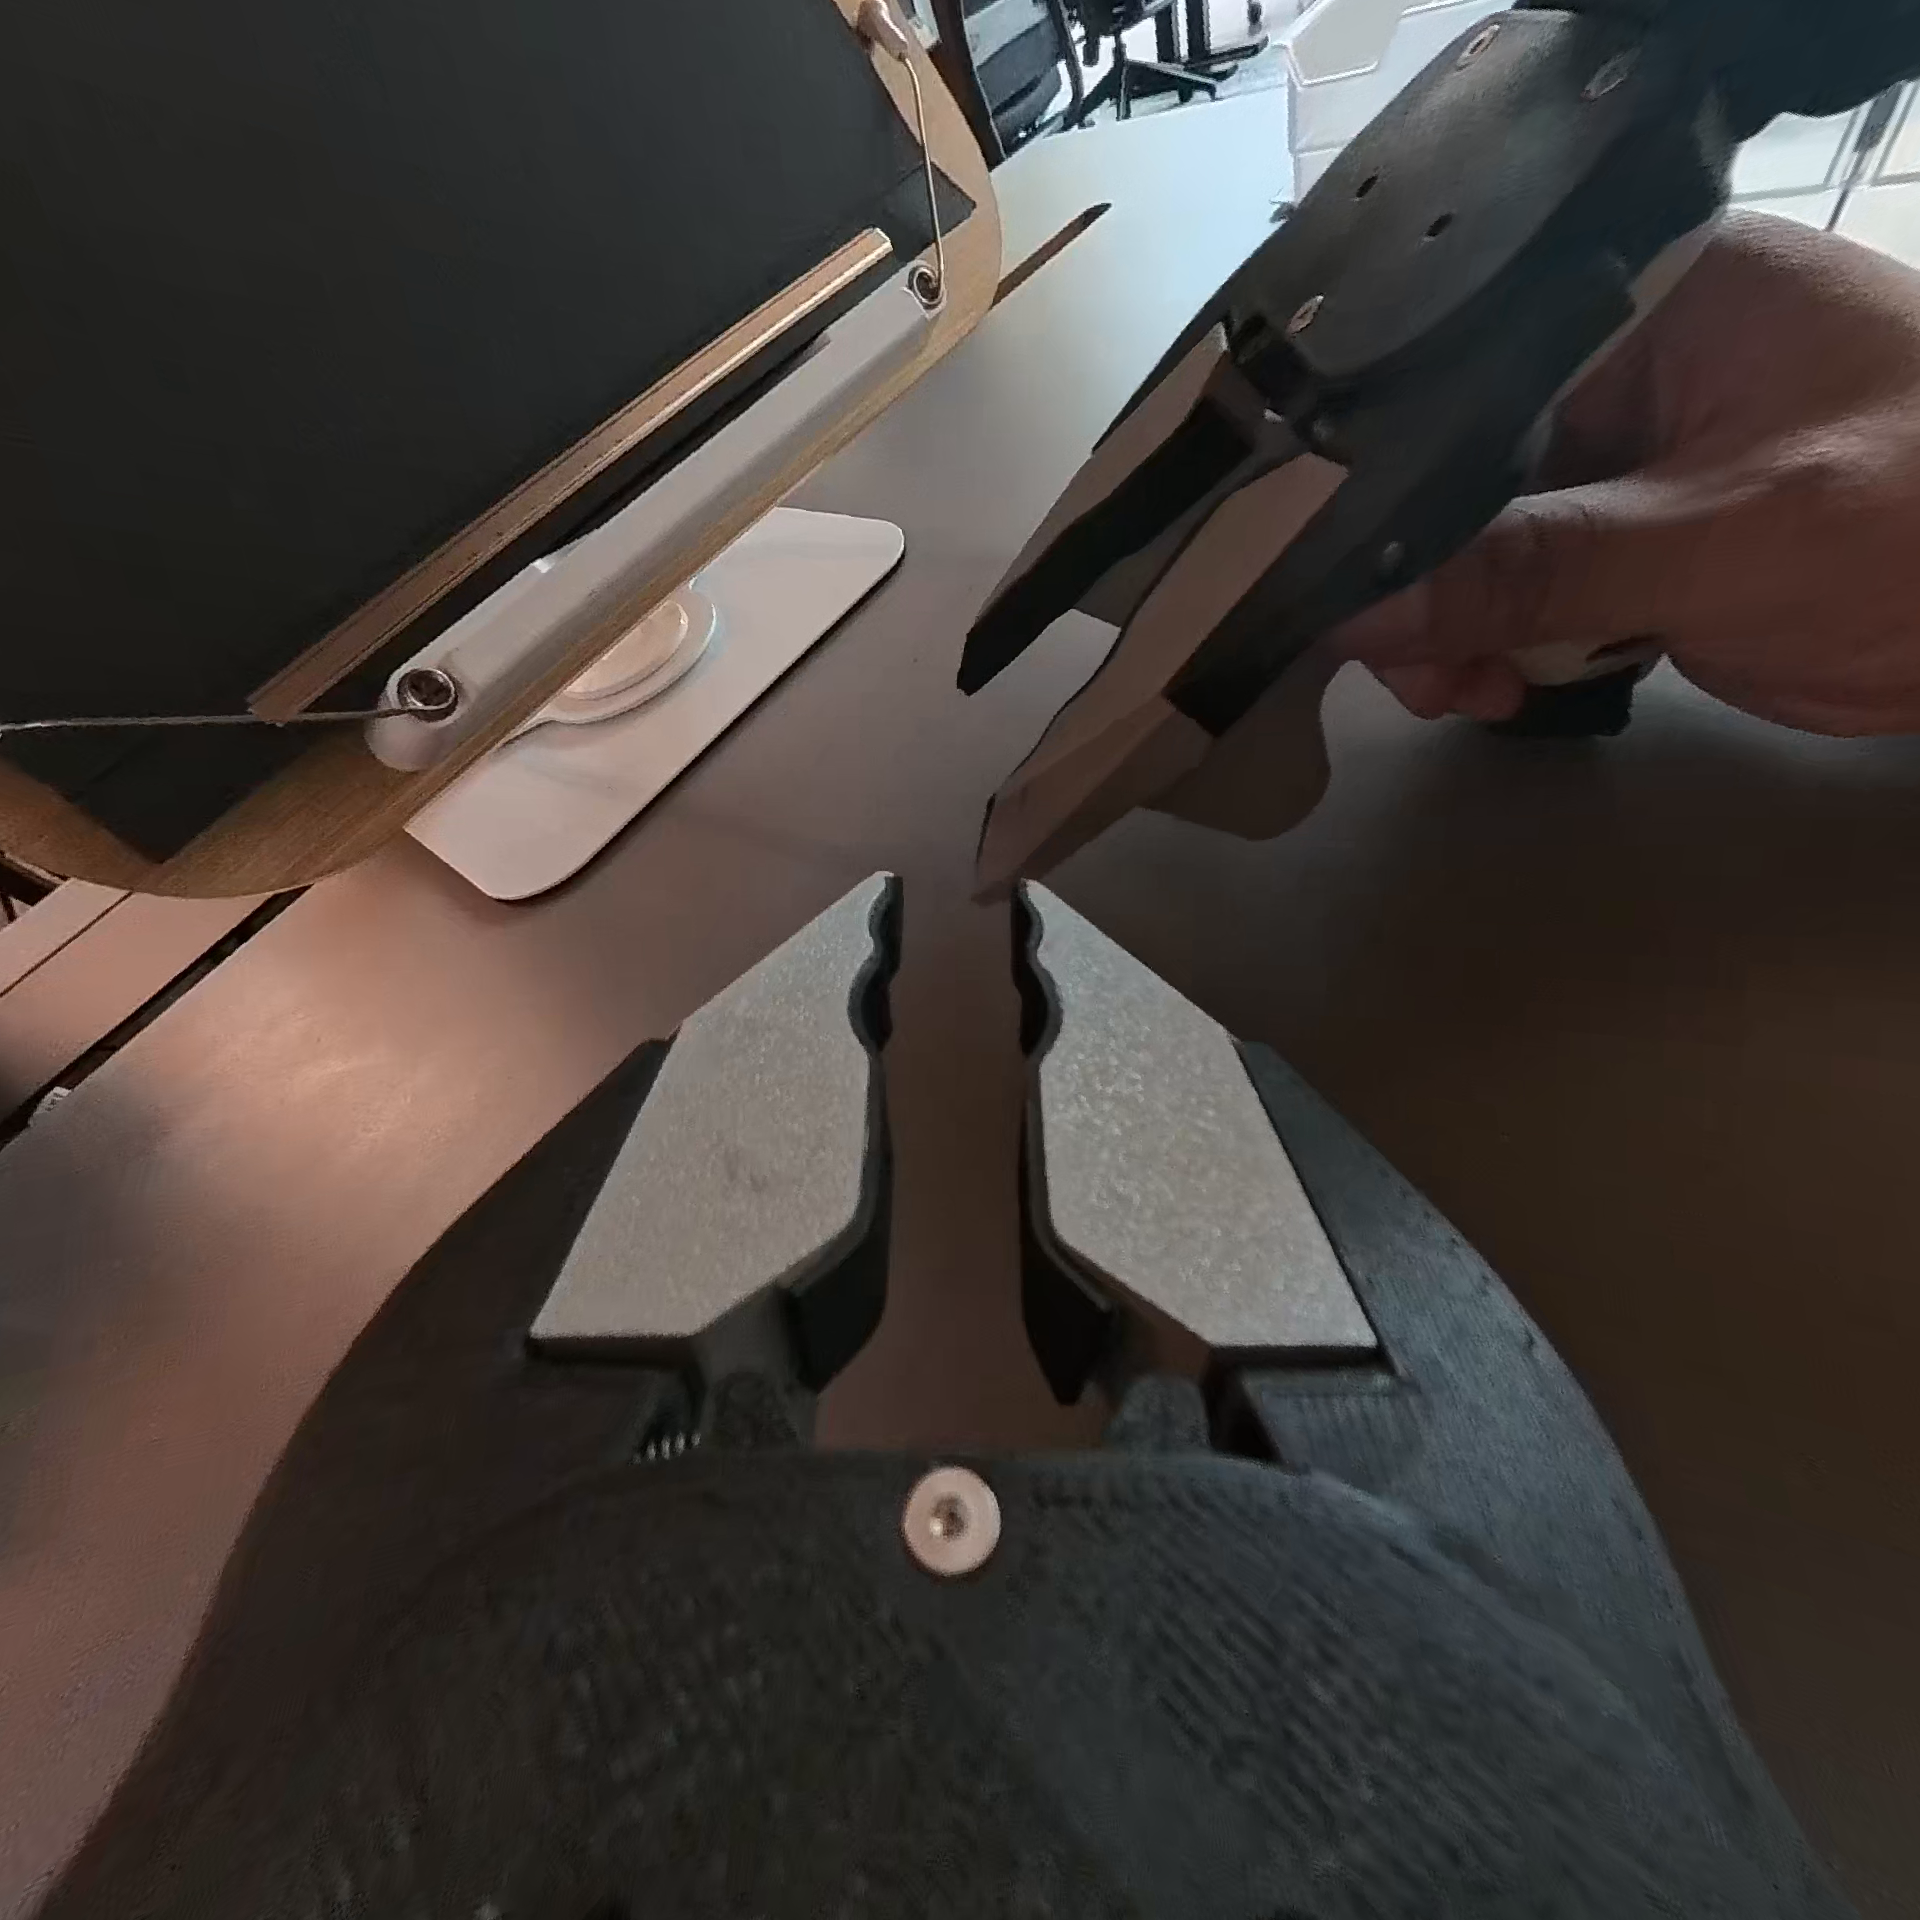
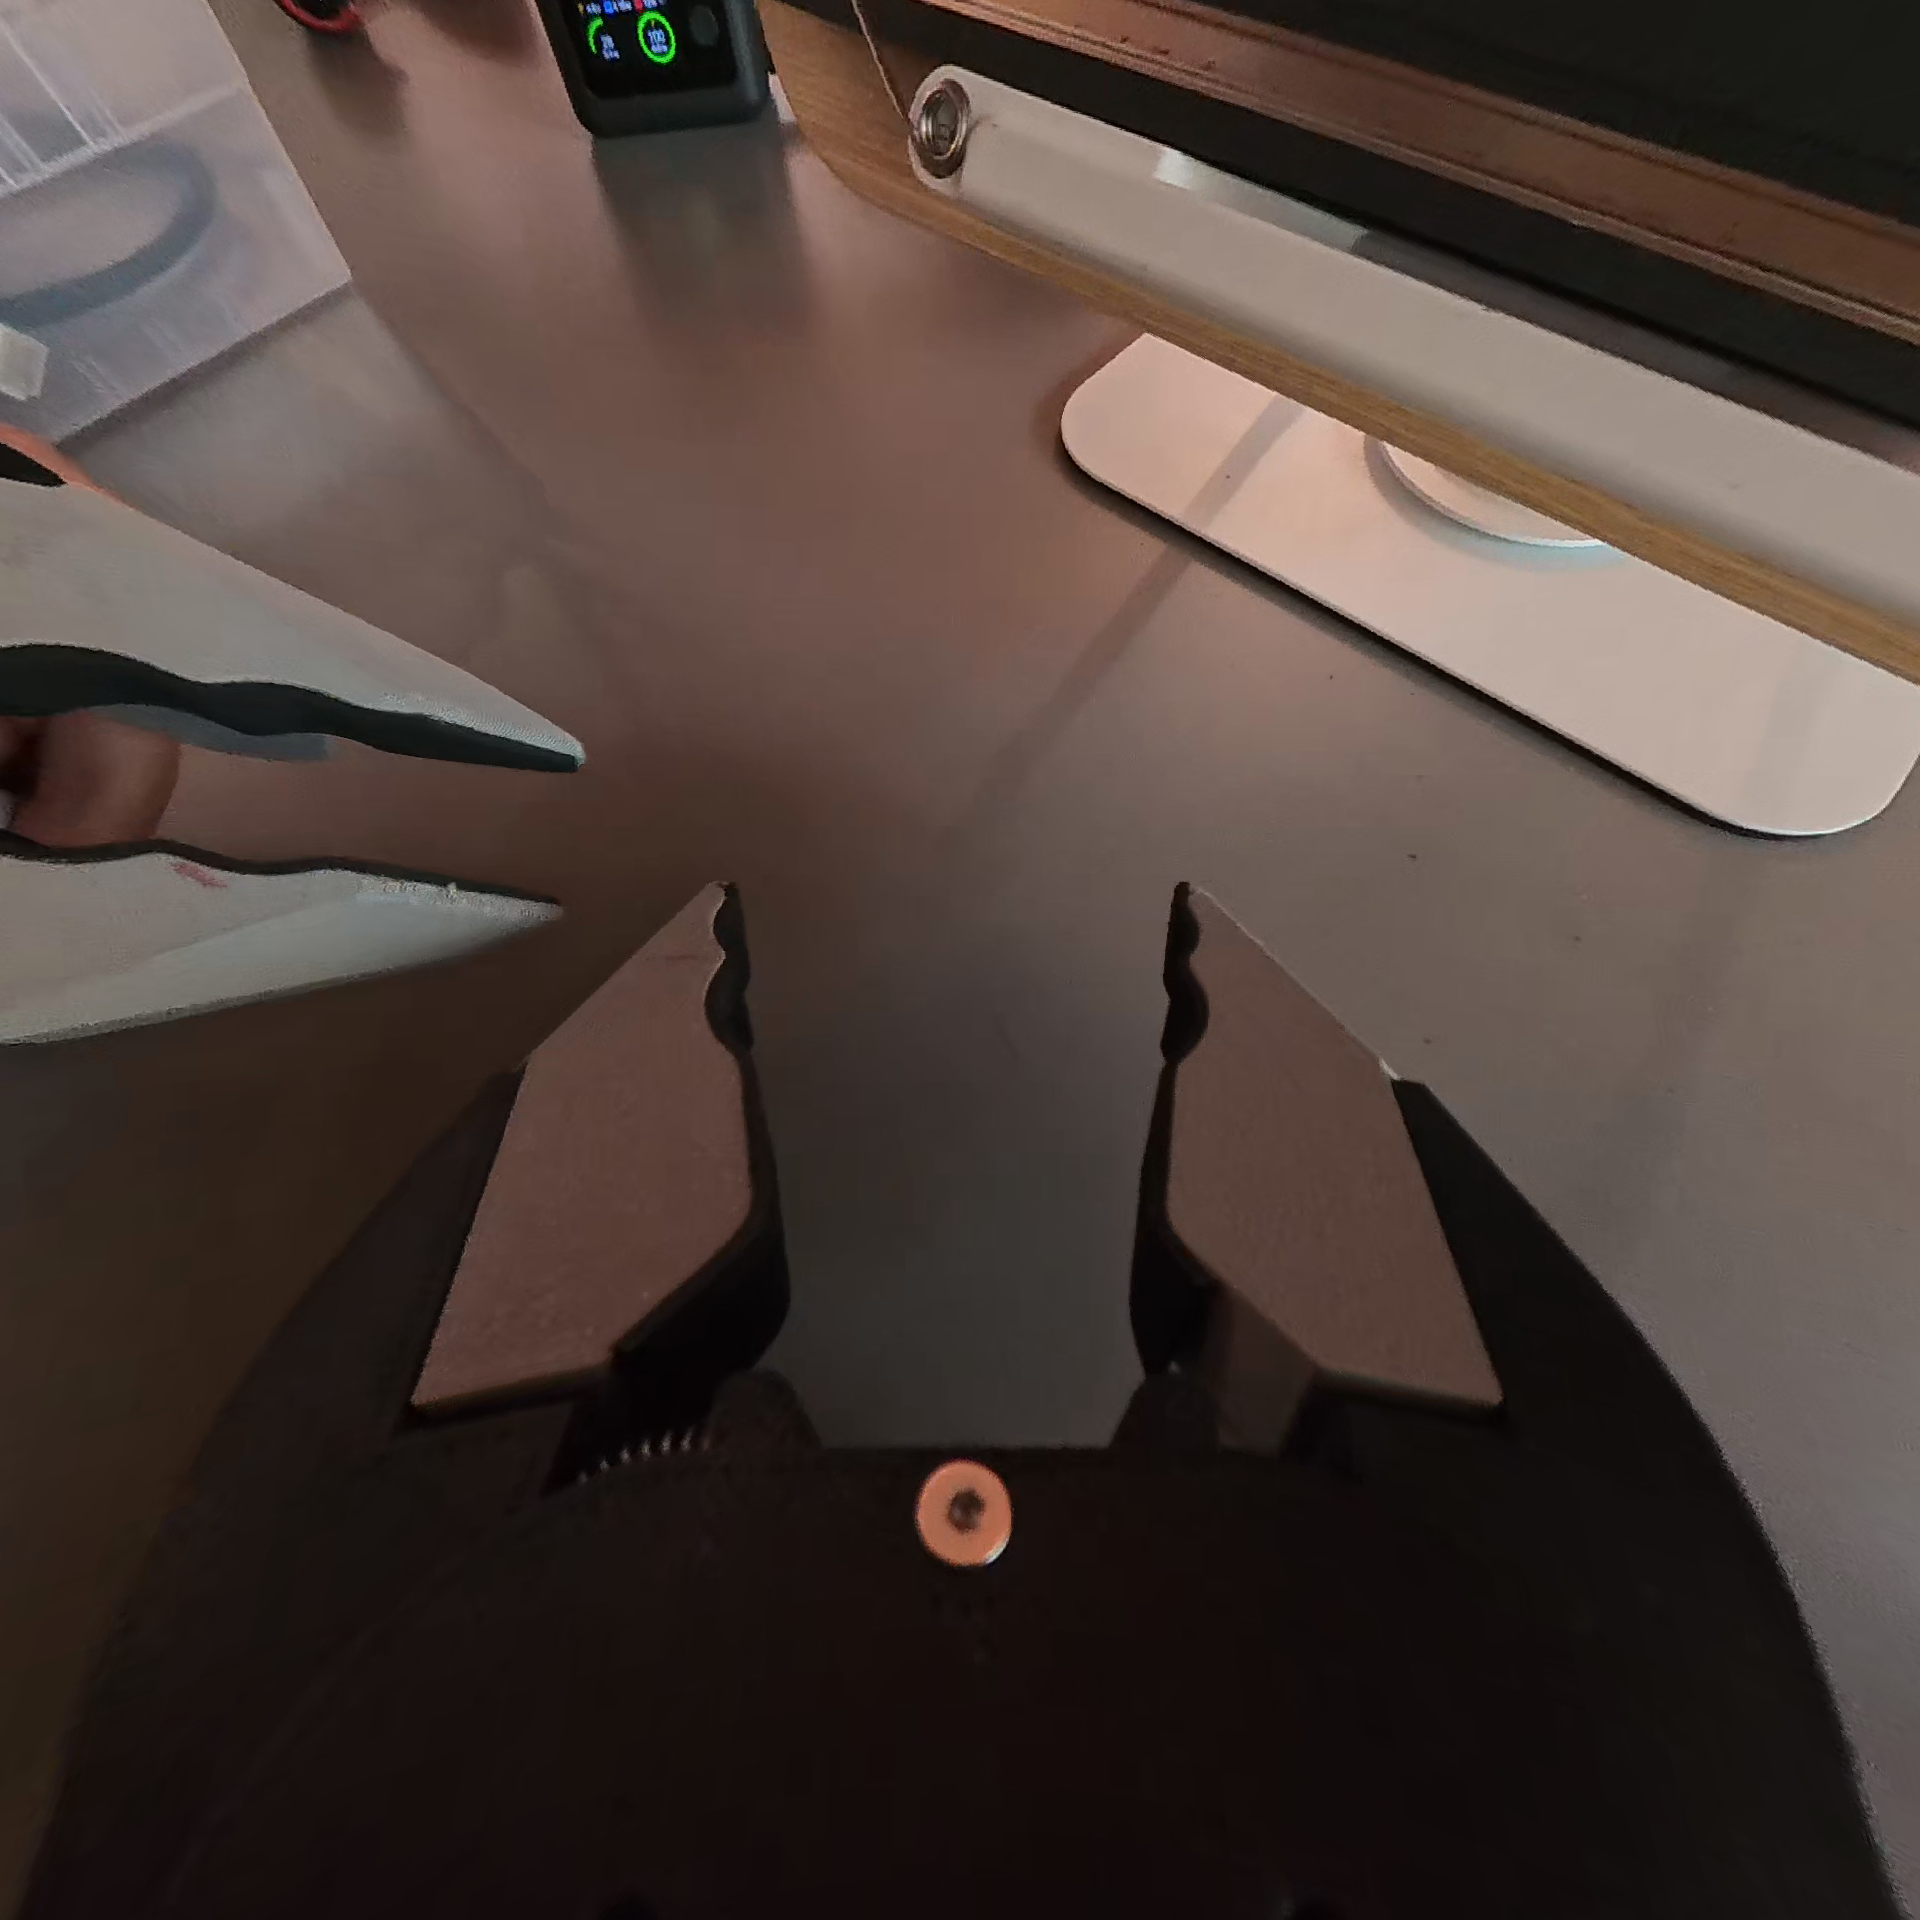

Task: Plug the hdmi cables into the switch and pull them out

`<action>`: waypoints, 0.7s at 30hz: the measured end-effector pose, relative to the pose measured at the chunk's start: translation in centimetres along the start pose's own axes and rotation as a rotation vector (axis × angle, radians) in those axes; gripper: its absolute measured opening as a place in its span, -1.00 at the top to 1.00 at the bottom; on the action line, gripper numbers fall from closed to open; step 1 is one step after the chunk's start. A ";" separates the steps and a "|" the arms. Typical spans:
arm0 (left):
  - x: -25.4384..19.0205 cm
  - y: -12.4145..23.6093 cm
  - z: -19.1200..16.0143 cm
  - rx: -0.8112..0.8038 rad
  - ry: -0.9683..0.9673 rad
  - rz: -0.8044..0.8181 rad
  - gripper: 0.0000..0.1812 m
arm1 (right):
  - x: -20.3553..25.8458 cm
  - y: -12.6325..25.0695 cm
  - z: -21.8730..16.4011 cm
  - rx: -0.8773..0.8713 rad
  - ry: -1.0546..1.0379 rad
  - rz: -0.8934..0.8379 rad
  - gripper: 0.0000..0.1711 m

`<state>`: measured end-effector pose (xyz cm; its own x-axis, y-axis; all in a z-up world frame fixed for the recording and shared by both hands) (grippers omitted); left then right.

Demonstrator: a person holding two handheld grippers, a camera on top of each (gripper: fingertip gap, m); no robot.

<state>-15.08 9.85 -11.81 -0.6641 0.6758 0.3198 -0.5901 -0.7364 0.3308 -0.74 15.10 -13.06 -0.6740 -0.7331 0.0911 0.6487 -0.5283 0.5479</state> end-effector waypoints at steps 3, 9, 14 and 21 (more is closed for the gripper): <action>0.1 0.1 0.0 -0.003 0.005 0.008 0.80 | -0.1 0.0 0.0 -0.004 -0.014 0.010 0.10; -0.1 0.1 -0.1 0.017 -0.007 0.007 0.82 | -0.1 -0.3 0.0 0.020 -0.019 0.029 0.12; -0.1 0.0 -0.1 0.020 -0.012 0.007 0.82 | -0.1 -0.3 0.0 0.014 -0.016 0.032 0.15; -0.6 -0.1 -0.2 0.033 -0.067 0.017 0.82 | -0.2 -0.2 0.1 0.004 -0.023 0.036 0.15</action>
<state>-14.68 9.49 -12.21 -0.6415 0.6643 0.3837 -0.5626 -0.7474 0.3534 -0.81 15.37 -13.15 -0.6584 -0.7414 0.1294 0.6709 -0.5002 0.5474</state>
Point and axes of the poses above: each gripper's, where its closed fingertips meet, y back along the fingers, z out of its top, x = y × z across the jaws, the point moved 9 cm from there along y, back along the fingers, and after that the axes turned 5 degrees about z, right-handed, at the moved point
